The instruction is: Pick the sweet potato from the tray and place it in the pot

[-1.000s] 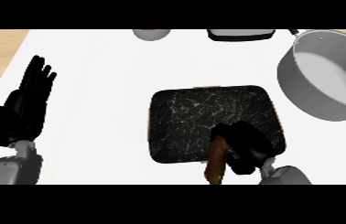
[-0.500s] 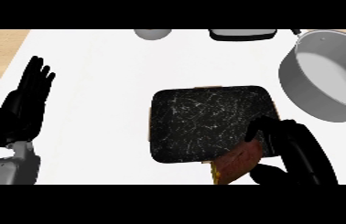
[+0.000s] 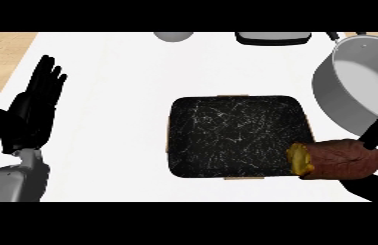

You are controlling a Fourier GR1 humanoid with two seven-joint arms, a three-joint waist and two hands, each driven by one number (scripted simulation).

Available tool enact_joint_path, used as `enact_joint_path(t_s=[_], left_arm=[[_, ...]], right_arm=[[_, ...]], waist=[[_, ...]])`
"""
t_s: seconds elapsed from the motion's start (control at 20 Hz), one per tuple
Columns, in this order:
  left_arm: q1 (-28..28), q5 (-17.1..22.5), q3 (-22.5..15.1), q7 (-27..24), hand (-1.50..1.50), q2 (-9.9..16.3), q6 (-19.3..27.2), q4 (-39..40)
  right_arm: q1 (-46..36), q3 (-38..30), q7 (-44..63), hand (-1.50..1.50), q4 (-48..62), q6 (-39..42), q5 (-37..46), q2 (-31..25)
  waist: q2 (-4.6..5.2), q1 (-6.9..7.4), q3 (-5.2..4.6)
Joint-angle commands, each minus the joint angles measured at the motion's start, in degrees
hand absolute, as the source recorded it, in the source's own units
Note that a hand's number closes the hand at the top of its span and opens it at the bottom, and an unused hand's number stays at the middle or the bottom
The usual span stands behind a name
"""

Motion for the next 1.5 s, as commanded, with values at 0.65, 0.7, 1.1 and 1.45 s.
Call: enact_joint_path(t_s=[0.65, 0.7, 1.1, 1.45], left_arm=[[-3.7, -1.2, 0.8, -0.9, 0.0, -1.3, -1.4, 3.9], [-2.2, -0.2, 2.4, -4.0, 0.0, -0.6, -3.1, 5.9], [-4.7, -2.1, 0.0, -1.9, 0.0, -2.3, -1.4, 5.1], [-1.6, -4.2, -2.9, -0.9, 0.0, -5.7, 1.0, 0.7]], right_arm=[[-15.6, -21.3, -15.9, 1.5, 39.6, -5.1, -16.3, -9.9], [-17.1, -22.4, -19.3, 1.5, 45.1, -6.4, -15.3, -12.2], [-21.1, -16.9, -25.1, 1.5, 61.4, -22.9, 8.8, -21.3], [-30.8, -18.3, -34.5, 1.5, 87.8, -29.0, 7.2, -22.7]], waist=[[0.41, 1.06, 0.09], [0.46, 1.25, 0.07], [0.72, 1.86, 0.07], [0.6, 2.14, 0.13]])
